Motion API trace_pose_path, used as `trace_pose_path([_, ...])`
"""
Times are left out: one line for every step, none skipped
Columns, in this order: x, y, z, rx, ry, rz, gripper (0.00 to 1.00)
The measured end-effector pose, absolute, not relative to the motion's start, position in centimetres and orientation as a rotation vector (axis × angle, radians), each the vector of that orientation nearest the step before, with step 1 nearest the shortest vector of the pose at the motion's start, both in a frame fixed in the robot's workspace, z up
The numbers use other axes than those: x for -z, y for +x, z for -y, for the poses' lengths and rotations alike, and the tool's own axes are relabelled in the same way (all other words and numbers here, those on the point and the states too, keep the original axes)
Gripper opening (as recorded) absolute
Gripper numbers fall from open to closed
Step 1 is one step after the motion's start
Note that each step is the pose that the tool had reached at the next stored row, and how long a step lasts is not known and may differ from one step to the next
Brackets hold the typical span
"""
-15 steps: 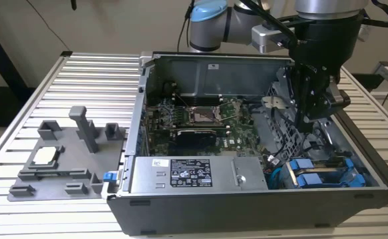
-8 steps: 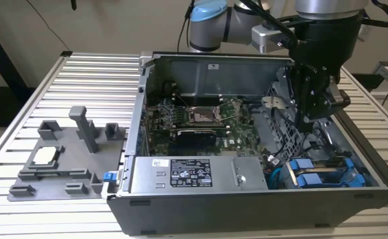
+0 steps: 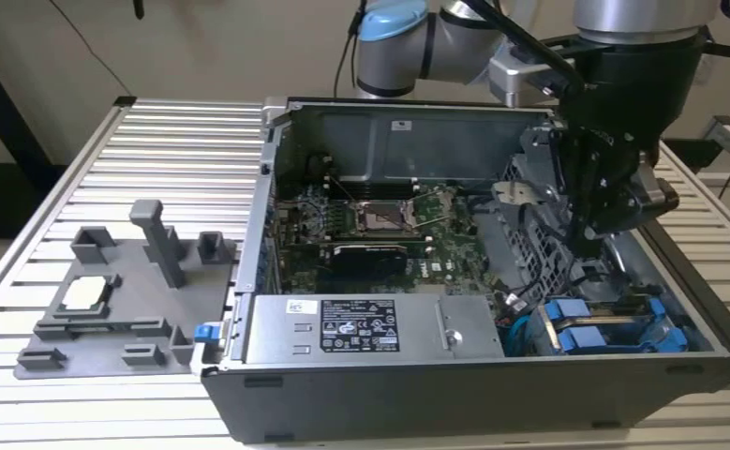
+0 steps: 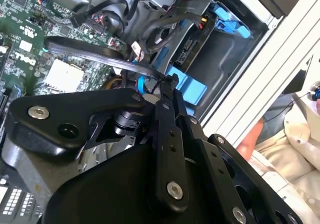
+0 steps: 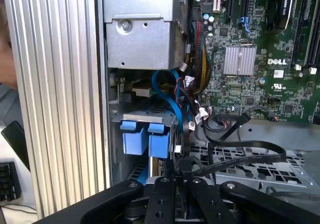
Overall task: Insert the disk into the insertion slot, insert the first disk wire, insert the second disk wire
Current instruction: 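Insert the second disk wire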
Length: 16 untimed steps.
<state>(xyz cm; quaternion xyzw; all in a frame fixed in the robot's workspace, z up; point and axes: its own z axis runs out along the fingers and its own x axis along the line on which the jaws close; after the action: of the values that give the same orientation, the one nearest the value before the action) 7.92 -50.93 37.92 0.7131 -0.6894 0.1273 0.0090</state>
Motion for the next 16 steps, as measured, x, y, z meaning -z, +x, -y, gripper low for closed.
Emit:
trace_pose_path([-37.9, 8.1, 51.1, -0.395, 2.227, 2.152, 0.16])
trace_pose_path([-37.9, 8.2, 51.4, -0.393, 2.226, 2.151, 0.16])
trace_pose_path([-37.9, 8.4, 51.6, -0.391, 2.226, 2.15, 0.16])
trace_pose_path([-37.9, 8.6, 51.8, -0.388, 2.225, 2.149, 0.16])
trace_pose_path([-37.8, 8.7, 52.0, -0.386, 2.225, 2.148, 0.16])
trace_pose_path([-37.8, 8.9, 52.3, -0.383, 2.224, 2.148, 0.16])
trace_pose_path([-37.8, 9.0, 52.5, -0.381, 2.224, 2.146, 0.16])
trace_pose_path([-37.8, 9.1, 52.7, -0.379, 2.223, 2.146, 0.16])
trace_pose_path([-37.8, 9.3, 53.0, -0.377, 2.223, 2.145, 0.16])
trace_pose_path([-37.8, 9.4, 53.3, -0.375, 2.222, 2.144, 0.16])
trace_pose_path([-37.8, 9.5, 53.5, -0.373, 2.222, 2.143, 0.16])
trace_pose_path([-37.8, 9.6, 53.8, -0.371, 2.221, 2.142, 0.16])
trace_pose_path([-37.8, 9.6, 53.9, -0.37, 2.221, 2.142, 0.16])
trace_pose_path([-37.8, 9.6, 53.9, -0.37, 2.221, 2.142, 0.16])
trace_pose_path([-37.8, 9.6, 53.9, -0.37, 2.22, 2.142, 0.16])
trace_pose_path([-37.8, 9.6, 53.9, -0.37, 2.221, 2.142, 0.16])
